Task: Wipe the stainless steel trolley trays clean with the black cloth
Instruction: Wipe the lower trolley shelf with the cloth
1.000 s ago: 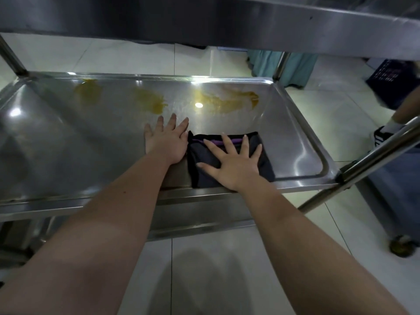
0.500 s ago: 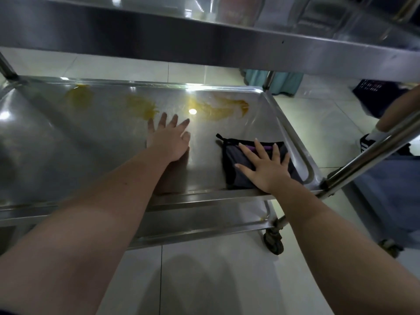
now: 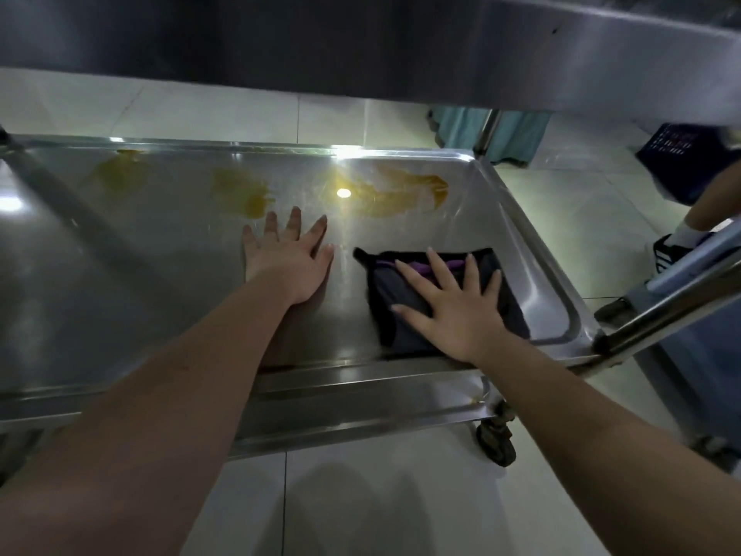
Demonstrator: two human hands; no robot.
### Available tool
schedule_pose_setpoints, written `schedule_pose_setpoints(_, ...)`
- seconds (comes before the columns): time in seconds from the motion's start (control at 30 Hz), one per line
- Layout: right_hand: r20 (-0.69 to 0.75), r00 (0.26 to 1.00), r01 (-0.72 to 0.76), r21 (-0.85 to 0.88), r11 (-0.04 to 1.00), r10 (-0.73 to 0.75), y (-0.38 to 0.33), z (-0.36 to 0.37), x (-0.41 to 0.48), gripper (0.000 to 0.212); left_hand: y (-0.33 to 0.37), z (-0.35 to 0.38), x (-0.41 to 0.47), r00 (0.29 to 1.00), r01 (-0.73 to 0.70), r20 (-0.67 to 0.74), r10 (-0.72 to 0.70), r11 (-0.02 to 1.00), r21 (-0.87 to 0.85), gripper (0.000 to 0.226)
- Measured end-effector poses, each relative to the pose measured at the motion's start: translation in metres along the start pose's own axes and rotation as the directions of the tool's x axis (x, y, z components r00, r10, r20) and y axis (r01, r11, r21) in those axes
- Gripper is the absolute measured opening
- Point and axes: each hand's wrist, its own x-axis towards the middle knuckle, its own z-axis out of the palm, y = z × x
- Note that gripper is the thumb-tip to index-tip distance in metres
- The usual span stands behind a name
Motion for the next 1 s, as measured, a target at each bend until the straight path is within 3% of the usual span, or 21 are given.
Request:
schedule_pose_setpoints(0.37, 0.004, 0.994, -0.107, 0.103, 0.989, 0.107, -0.052, -0.030, 0.184, 0.080, -0.003, 0.010, 0.010, 0.997, 0.012, -0.080, -0.015, 0.999, -0.037, 0.053)
schedule_pose_setpoints(0.5, 0.036, 0.998, -0.062, 0.073, 0.995, 0.060, -0.047, -0.028, 0.164, 0.077, -0.005, 0.010, 0.012, 0.997, 0.021, -0.079, -0.026, 0.998, -0.060, 0.053)
schedule_pose_setpoints(0.8, 0.001, 1.000, 0.029, 0.034, 0.999, -0.029, -0.048, 0.003, -0.012, 0.074, 0.000, 0.003, 0.006, 0.998, 0.038, -0.047, -0.042, 0.995, -0.088, 0.052)
schedule_pose_setpoints(1.0, 0.026, 0.996, -0.085, 0.048, 0.995, 0.084, -0.044, -0.013, 0.070, 0.078, 0.000, 0.004, 0.001, 0.998, 0.030, -0.053, -0.033, 0.997, -0.065, 0.053)
